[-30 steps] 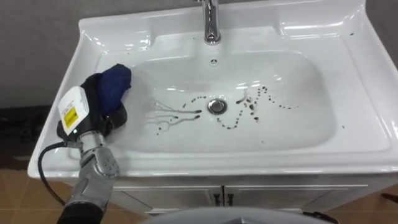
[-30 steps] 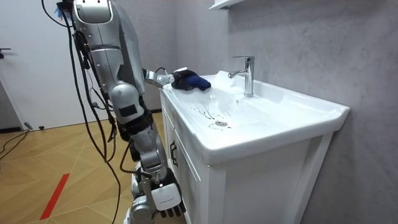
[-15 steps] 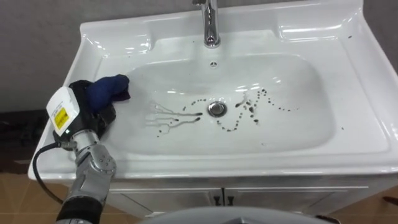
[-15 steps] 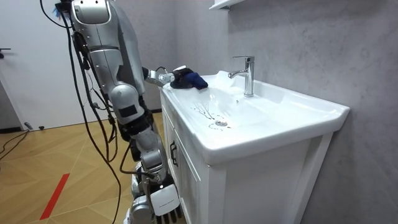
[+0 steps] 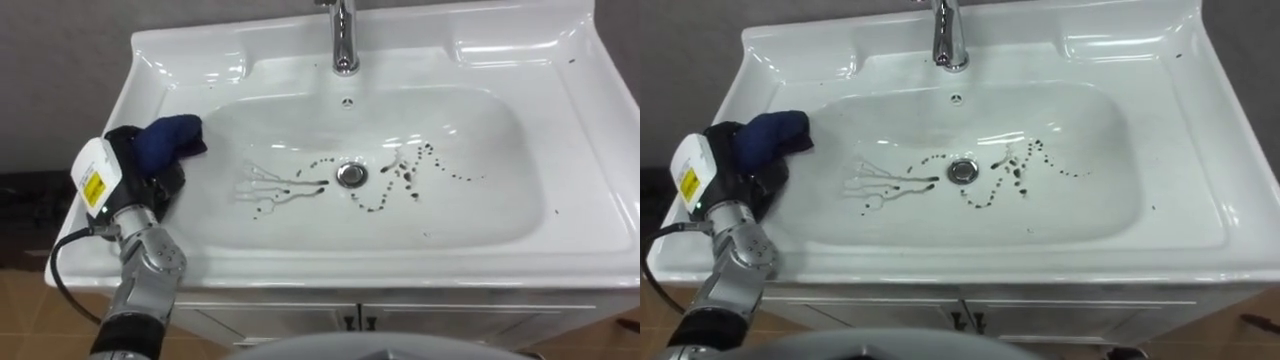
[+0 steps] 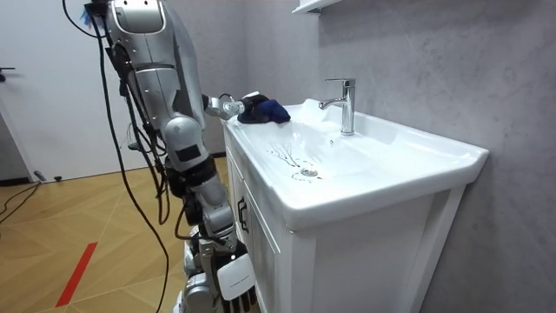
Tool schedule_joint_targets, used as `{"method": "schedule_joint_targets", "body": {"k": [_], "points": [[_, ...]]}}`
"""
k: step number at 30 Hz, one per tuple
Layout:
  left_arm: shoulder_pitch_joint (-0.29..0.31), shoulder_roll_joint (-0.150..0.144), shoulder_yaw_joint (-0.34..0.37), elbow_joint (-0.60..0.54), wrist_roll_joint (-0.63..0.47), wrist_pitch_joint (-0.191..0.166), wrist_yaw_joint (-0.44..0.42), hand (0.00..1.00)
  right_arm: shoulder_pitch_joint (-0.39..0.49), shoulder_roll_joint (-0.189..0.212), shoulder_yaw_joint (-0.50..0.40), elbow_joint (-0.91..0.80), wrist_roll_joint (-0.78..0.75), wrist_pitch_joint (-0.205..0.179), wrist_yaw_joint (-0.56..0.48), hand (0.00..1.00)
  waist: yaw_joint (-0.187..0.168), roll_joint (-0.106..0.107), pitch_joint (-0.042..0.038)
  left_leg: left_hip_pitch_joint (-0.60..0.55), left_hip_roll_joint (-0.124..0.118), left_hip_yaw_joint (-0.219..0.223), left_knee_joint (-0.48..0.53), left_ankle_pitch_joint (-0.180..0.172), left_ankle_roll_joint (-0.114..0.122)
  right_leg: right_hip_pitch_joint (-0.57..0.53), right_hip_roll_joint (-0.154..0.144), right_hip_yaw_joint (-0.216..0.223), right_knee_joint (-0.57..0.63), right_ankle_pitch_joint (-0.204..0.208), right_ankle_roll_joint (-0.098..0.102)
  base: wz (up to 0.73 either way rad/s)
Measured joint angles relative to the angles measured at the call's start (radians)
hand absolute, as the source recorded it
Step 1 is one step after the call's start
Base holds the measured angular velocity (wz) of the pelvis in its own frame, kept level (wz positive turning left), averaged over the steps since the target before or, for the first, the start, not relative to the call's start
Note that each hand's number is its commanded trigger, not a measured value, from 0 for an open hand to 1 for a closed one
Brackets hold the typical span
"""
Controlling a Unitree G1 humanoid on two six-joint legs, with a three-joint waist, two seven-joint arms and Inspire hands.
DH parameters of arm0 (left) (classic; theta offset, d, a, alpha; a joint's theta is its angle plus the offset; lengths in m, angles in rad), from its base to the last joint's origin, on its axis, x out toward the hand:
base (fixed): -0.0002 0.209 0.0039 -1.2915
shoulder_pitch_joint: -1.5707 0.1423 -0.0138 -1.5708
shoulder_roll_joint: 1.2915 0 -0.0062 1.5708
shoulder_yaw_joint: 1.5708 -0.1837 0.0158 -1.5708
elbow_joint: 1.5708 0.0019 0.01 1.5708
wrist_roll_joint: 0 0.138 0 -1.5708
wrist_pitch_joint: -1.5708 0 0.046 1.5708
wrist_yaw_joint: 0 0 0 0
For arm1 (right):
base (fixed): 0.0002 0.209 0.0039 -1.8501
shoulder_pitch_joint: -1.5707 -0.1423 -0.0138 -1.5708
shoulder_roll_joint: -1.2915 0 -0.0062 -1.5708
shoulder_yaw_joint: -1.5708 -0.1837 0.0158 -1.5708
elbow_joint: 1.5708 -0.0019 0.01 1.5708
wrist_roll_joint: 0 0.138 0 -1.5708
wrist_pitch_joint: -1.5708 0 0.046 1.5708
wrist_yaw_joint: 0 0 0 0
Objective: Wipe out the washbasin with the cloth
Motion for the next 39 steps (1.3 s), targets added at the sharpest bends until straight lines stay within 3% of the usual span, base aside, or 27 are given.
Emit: {"method": "schedule_joint_targets", "body": {"k": [2,4,7,14,21,25,34,39], "points": [[0.003,0.002,-0.004,-0.046,-0.007,0.014,-0.011,1.0,-0.004,0.002,0.009,0.0,0.024,0.0,0.002,0.0,0.001,-0.014,0.0093,-0.014,-0.001,-0.014,0.009,0.0,0.0,-0.003,0.0,-0.012,-0.001,0.0,0.0,0.17],[0.007,0.003,-0.007,-0.078,-0.016,0.022,-0.018,1.0,-0.009,0.003,0.009,-0.001,0.038,-0.003,0.002,0.0,0.002,-0.021,0.0097,-0.027,-0.001,-0.021,0.009,0.0,0.0,-0.013,0.0,-0.019,-0.002,0.0,0.0,0.11],[0.013,0.002,-0.012,-0.128,-0.082,0.032,-0.029,1.0,-0.012,0.003,0.025,-0.002,0.08,-0.022,0.0,0.0,0.006,-0.024,0.0137,-0.036,-0.003,-0.023,0.01,0.0,0.0,-0.016,0.0,-0.022,-0.001,0.002,0.001,0.06],[0.013,-0.001,-0.045,-0.21,-0.086,0.037,-0.056,1.0,-0.01,-0.001,0.067,0.016,0.162,-0.069,-0.012,0.0,0.006,-0.023,0.028,-0.068,-0.008,-0.064,0.029,0.0,0.0,-0.019,-0.001,-0.059,-0.002,0.003,0.001,0.18],[0.015,-0.018,-0.069,-0.325,-0.084,0.053,-0.122,1.0,0.0,-0.007,0.066,0.014,0.193,-0.101,0.002,0.0,-0.002,-0.018,0.027,-0.097,-0.008,-0.074,0.041,-0.001,0.001,-0.035,0.0,-0.066,0.0,0.008,0.0,0.06],[0.015,-0.027,-0.123,-0.376,-0.084,0.053,-0.146,1.0,0.002,-0.012,0.067,0.016,0.196,-0.117,0.004,0.0,-0.014,-0.011,0.0225,-0.096,-0.008,-0.071,0.041,-0.001,0.001,-0.033,0.001,-0.061,0.0,0.01,-0.001,-0.03],[0.015,-0.034,-0.211,-0.393,-0.083,0.052,-0.221,1.0,0.003,-0.003,0.068,0.022,0.198,-0.136,-0.01,0.0,-0.037,-0.018,0.0267,-0.097,-0.001,-0.071,0.046,-0.001,0.001,-0.034,0.007,-0.069,0.001,0.012,-0.004,0.0],[0.015,-0.036,-0.212,-0.394,-0.083,0.05,-0.235,1.0,0.002,0.003,0.067,0.025,0.21,-0.143,-0.02,0.0,-0.045,-0.022,0.0276,-0.096,0.0,-0.069,0.046,0.0,0.0,-0.035,0.008,-0.065,-0.001,0.012,-0.004,0.0]]}}
